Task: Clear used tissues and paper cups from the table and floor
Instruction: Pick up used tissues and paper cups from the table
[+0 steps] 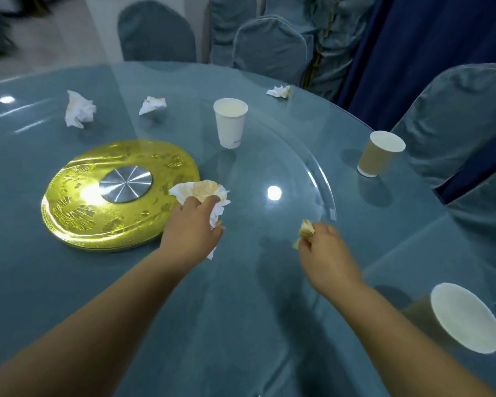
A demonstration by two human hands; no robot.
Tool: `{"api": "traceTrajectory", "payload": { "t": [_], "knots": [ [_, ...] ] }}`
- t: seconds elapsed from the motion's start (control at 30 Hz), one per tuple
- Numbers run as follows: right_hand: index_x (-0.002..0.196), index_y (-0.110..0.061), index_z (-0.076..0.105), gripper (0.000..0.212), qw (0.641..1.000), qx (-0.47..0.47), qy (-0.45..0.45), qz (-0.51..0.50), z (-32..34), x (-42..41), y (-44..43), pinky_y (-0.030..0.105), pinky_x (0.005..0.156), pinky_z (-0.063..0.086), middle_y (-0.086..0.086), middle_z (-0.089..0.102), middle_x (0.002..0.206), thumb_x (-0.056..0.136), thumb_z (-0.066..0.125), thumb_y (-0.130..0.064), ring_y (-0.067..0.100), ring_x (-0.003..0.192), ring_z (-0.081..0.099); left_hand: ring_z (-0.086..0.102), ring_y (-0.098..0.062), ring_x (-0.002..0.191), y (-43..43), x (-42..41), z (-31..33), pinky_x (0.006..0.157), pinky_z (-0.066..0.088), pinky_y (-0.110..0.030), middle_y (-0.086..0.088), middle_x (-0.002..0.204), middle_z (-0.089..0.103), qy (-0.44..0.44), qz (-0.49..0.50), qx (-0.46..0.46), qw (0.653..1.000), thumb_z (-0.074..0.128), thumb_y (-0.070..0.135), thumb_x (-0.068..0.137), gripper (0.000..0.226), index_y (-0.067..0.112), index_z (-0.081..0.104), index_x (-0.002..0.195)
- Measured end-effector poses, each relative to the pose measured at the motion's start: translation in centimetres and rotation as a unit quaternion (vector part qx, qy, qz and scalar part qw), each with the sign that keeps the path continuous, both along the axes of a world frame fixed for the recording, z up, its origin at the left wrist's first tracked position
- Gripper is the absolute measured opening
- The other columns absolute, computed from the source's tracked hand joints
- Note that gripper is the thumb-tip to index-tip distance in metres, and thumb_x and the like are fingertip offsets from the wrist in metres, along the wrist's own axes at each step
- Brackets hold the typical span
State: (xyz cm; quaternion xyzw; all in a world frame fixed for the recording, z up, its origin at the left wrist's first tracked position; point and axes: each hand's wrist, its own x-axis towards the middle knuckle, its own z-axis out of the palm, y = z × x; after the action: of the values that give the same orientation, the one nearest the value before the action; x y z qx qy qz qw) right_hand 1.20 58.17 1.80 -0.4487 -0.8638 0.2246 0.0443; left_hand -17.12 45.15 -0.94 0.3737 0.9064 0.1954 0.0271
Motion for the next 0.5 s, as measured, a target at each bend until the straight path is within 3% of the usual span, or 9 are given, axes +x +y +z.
{"api": "traceTrajectory", "payload": {
  "t": [0.2,0.3,0.37,0.43,0.5],
  "knots": [
    [0.105,-0.007,0.052,0.02,1.0,-0.01,0.025,0.015,-1.9,-4.1,1.3,0.039,0.088,0.043,0.01,0.048,0.115,0.095,0.046,-0.023,0.029,0.105,0.048,0.031,-0.037,0.124,3.9,-4.7,-1.9,0.093,0.039,-0.046,-0.008,0.135,0.039,0.028,0.045,-0.07,0.996,0.061,0.037,0.084,0.055,0.032,0.041,0.136],
    [0.096,-0.012,0.05,0.012,0.999,-0.019,0.046,0.022,-2.6,-4.6,1.8,0.034,0.083,0.042,0.005,0.047,0.107,0.095,0.047,-0.024,0.026,0.101,0.049,0.005,-0.043,0.14,4.7,-6.0,-3.0,0.109,0.021,-0.053,0.0,0.157,0.012,-0.022,0.032,-0.127,0.991,0.056,0.055,0.083,0.072,0.045,0.019,0.144],
    [0.09,-0.016,0.045,0.008,0.998,-0.027,0.051,0.026,-3.0,-4.6,1.9,0.033,0.079,0.041,0.001,0.044,0.101,0.094,0.048,-0.023,0.025,0.097,0.05,-0.007,-0.046,0.141,4.9,-6.6,-3.7,0.112,0.009,-0.056,0.007,0.159,0.004,-0.061,0.023,-0.15,0.986,0.051,0.064,0.081,0.074,0.049,0.014,0.144],
    [0.087,-0.017,0.043,0.009,0.998,-0.037,0.046,0.023,-3.2,-4.3,1.9,0.032,0.073,0.039,0.001,0.047,0.098,0.094,0.047,-0.019,0.024,0.09,0.051,0.008,-0.044,0.141,4.6,-7.3,-4.5,0.111,0.015,-0.055,0.008,0.153,0.024,-0.06,0.007,-0.132,0.989,0.048,0.066,0.081,0.066,0.042,0.032,0.14],
    [0.086,-0.018,0.041,0.01,0.998,-0.051,0.042,0.015,-3.3,-3.9,1.5,0.031,0.066,0.036,0.0,0.052,0.092,0.095,0.046,-0.016,0.022,0.08,0.05,0.042,-0.037,0.124,3.8,-7.4,-4.9,0.103,0.034,-0.045,0.003,0.129,0.053,-0.022,-0.022,-0.082,0.996,0.04,0.068,0.075,0.062,0.028,0.058,0.118]
  ]
}}
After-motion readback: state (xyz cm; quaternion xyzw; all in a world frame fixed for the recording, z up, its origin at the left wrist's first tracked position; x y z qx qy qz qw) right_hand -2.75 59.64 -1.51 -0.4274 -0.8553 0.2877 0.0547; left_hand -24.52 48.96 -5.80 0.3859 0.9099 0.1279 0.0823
